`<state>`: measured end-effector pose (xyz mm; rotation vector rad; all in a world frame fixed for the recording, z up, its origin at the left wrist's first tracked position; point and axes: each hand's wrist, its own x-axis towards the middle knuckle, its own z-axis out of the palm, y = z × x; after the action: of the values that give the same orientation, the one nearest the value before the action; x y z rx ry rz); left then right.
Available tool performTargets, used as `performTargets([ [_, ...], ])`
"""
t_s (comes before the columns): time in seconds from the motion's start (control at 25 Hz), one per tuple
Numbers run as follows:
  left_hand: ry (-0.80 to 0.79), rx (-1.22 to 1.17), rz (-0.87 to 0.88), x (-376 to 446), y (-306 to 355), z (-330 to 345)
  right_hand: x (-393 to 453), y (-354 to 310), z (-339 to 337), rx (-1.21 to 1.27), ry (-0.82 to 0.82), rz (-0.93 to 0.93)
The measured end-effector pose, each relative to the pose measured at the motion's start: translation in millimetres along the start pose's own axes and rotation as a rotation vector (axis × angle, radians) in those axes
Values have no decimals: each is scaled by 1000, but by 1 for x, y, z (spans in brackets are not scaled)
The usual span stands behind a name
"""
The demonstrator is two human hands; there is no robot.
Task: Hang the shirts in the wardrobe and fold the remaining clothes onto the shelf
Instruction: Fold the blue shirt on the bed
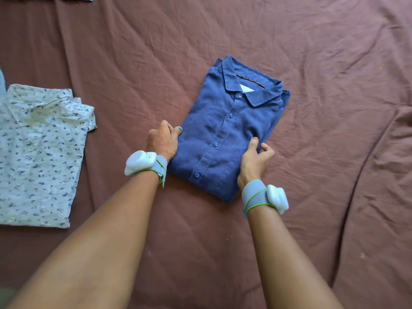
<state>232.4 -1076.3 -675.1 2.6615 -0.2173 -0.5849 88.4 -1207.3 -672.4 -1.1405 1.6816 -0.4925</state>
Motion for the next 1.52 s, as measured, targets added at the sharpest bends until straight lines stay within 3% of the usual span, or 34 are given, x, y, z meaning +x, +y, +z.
performTargets([
  [0.12,66,45,-5,-2,-4,3,-2,10,0,-315,47,-133],
  [0.2,108,22,130,0,-3,5,-6,7,-1,-491,147,-80],
  [0.28,42,60,239,8,6,7,-8,1,7,-507,118,-43],
  [0.48,-265,-134,99,25,36,13,4,-6,7,-384,-27,-40],
  [0.6,-406,-234,49,24,29,11,13,4,-4,-270,-126,-77],
  [0.68,-504,-308,-58,4,18,8,11,13,-16,-176,-234,-5],
  [0.76,-754,-363,-291,-38,-2,0,10,24,-43,-140,-413,169],
  [0.84,-1075,-304,-470,-84,-28,-7,14,32,-77,-333,-552,292],
  [0.88,-1138,-224,-487,-101,-39,-6,16,32,-96,-441,-597,287],
  [0.96,-1000,-168,-458,-114,-51,3,24,35,-110,-628,-600,155],
  [1.08,-393,-319,-282,-110,-43,21,27,31,-101,-724,-428,-159],
  [1.12,-249,-331,-235,-107,-37,27,24,30,-97,-679,-399,-218],
  [1.16,-206,-365,-228,-103,-27,29,23,28,-93,-625,-389,-226],
  [1.32,-383,-688,-350,-111,2,38,22,34,-87,-263,-585,-109],
  [1.52,-503,-1149,-215,-118,-3,16,9,19,-99,-10,-823,-149],
])
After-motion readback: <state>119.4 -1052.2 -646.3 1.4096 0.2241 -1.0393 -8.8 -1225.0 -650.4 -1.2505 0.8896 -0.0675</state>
